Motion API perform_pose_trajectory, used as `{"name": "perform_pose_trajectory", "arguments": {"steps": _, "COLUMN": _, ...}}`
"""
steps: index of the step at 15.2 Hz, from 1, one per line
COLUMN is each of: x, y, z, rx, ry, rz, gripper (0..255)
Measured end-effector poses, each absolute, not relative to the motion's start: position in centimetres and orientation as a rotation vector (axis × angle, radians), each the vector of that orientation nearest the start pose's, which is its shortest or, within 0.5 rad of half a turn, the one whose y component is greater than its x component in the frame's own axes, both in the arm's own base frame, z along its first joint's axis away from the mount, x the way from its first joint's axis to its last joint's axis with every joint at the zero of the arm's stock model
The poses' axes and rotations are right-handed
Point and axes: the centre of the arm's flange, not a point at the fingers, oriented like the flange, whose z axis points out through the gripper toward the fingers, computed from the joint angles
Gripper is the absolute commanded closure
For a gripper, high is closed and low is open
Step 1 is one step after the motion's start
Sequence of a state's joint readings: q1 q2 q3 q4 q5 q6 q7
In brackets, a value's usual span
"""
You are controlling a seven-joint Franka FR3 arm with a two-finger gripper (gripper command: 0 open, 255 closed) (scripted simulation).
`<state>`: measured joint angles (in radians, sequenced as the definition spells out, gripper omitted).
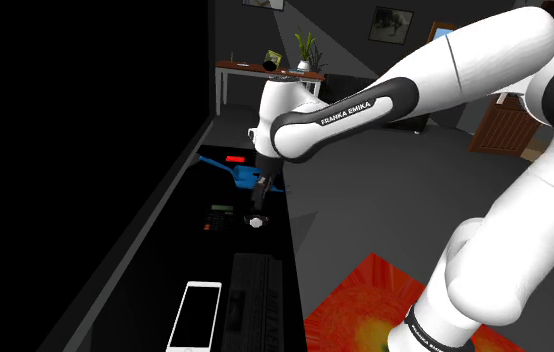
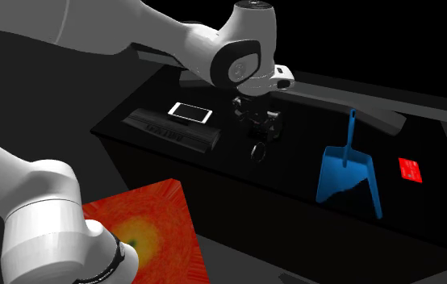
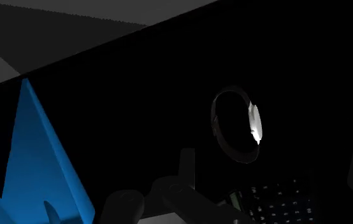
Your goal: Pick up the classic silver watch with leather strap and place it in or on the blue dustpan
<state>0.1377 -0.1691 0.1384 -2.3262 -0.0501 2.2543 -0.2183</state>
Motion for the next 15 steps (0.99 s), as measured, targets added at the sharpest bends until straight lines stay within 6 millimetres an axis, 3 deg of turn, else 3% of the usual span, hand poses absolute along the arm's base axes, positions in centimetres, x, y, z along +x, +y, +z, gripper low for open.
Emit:
{"name": "perform_pose_trajectory", "arguments": {"steps": 5, "x": 49.6, "y": 16.2, "z": 37.7, "rx": -3.058, "ry": -0.955, "rz": -0.159, "gripper": 0}}
{"name": "perform_pose_trajectory", "arguments": {"steps": 11, "x": 50.0, "y": 16.3, "z": 34.6, "rx": -3.056, "ry": -0.964, "rz": -0.159, "gripper": 0}}
{"name": "perform_pose_trajectory", "arguments": {"steps": 15, "x": 50.1, "y": 16.3, "z": 34.2, "rx": -3.056, "ry": -0.964, "rz": -0.16, "gripper": 0}}
